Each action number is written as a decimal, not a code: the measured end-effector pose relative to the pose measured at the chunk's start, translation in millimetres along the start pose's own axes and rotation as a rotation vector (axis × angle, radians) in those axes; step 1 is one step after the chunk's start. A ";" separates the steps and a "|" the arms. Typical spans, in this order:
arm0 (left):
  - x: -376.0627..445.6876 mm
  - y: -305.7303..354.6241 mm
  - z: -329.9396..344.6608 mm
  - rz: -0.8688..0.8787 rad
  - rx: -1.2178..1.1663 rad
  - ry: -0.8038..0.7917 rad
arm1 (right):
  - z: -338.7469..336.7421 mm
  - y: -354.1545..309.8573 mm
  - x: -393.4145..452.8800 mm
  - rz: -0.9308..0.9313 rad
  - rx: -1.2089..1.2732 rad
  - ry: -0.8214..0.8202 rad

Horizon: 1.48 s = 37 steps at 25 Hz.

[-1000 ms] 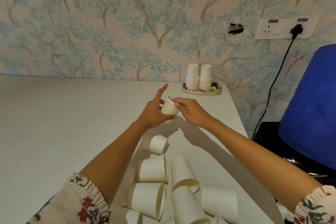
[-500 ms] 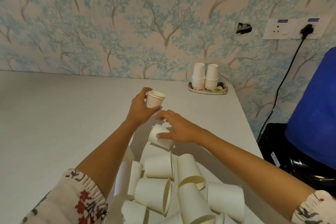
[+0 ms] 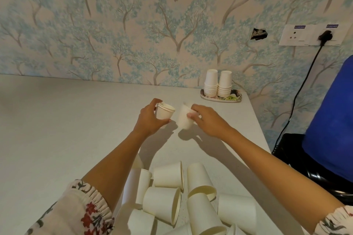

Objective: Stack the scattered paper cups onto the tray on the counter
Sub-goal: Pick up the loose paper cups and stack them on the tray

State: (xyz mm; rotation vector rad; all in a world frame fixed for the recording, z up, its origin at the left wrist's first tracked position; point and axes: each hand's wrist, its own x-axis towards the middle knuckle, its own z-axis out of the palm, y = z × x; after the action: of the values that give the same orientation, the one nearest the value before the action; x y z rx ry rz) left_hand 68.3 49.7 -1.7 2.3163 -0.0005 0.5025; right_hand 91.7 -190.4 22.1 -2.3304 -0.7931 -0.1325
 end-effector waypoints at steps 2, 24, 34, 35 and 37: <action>-0.9 5.6 8.1 0.014 -0.027 -0.042 | -7.8 4.5 2.7 -0.027 0.024 0.217; 18.7 41.8 78.8 0.129 -0.211 -0.124 | -6.1 39.9 12.1 0.089 0.248 0.184; 42.8 70.0 116.6 0.120 -0.415 -0.184 | 5.5 60.9 25.9 0.625 1.721 0.303; 46.0 71.7 119.7 0.144 -0.389 -0.207 | 5.5 63.7 30.3 0.623 1.755 0.337; 52.6 72.6 125.1 0.203 -0.336 -0.235 | 3.7 69.2 40.1 0.626 1.783 0.405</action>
State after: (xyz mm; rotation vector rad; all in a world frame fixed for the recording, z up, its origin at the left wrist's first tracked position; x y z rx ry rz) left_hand 150.6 -79.8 -13.5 2.0390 -0.4070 0.2991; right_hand 163.6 -209.0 -7.9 -0.6700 0.1717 0.2786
